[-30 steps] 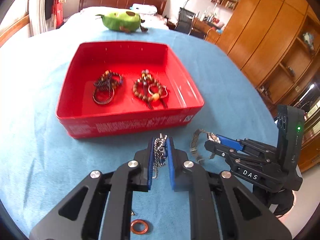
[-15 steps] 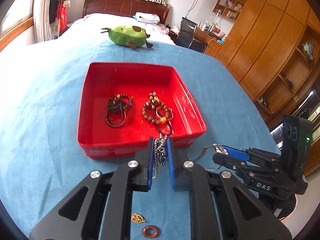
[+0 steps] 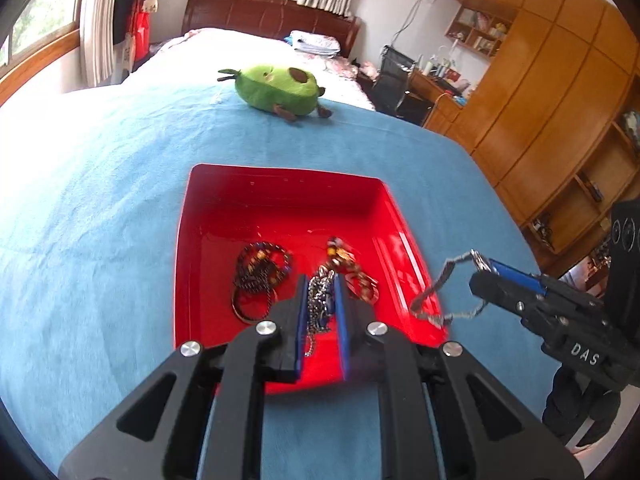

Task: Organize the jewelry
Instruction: 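Carry chain and wristwatch into the red tin and open both tools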

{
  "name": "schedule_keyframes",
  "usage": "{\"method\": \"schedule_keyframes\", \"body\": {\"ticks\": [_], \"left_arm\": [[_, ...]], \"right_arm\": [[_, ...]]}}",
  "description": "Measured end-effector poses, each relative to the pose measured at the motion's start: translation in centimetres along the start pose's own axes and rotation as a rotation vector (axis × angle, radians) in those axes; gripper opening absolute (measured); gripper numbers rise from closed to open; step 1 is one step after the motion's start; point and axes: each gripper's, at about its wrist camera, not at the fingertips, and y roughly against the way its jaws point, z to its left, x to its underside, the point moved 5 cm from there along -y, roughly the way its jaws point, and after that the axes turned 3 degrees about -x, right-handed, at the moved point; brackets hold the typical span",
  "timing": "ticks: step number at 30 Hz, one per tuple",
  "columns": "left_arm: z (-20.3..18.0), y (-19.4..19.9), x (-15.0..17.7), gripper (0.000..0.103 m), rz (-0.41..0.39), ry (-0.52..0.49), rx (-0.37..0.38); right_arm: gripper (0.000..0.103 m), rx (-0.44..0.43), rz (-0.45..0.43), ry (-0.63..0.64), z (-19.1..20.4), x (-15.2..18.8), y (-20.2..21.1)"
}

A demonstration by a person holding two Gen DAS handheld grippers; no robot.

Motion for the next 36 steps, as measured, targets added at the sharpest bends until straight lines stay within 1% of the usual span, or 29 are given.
{"method": "schedule_keyframes", "body": {"ticks": [2,6,9,12,18,22,26,33,36], "left_arm": [[0.6,-1.6,-0.8,0.011,0.004,0.001,-0.024],[1.5,-4.4,-2.3,0.011,0.028,0.009,-0.034],[2.4,-6.5,-3.4,0.011,0.046,0.012,-0.061],[3.0,-8.5,-4.3,0.011,0.059,0.014,-0.083],[3.9,-10.9,-5.1,0.011,0.095,0.022,-0.106],[3.9,-11.7,-4.8,0.011,0.114,0.022,-0.11],[4.3,-12.3,-4.7,0.013,0.132,0.033,-0.11],[4.7,-11.3,-4.8,0.013,0.107,0.034,-0.128],[4.8,-10.5,-4.8,0.013,0.091,0.033,-0.141]], "right_arm": [[0.031,0.013,0.012,-0.005,-0.6,-0.8,-1.8],[0.031,0.043,0.048,-0.011,-1.5,-2.5,-6.2],[0.031,0.059,0.059,-0.016,-2.1,-3.3,-8.7],[0.031,0.083,0.064,-0.001,-2.4,-4.1,-10.4],[0.031,0.079,0.107,0.019,-1.9,-4.7,-13.6],[0.031,0.104,0.131,0.037,-1.8,-4.1,-14.5],[0.032,0.11,0.133,0.033,-1.9,-4.1,-14.6],[0.032,0.137,0.096,0.039,-1.7,-4.0,-12.6],[0.032,0.135,0.087,0.038,-1.6,-3.8,-11.7]]}}
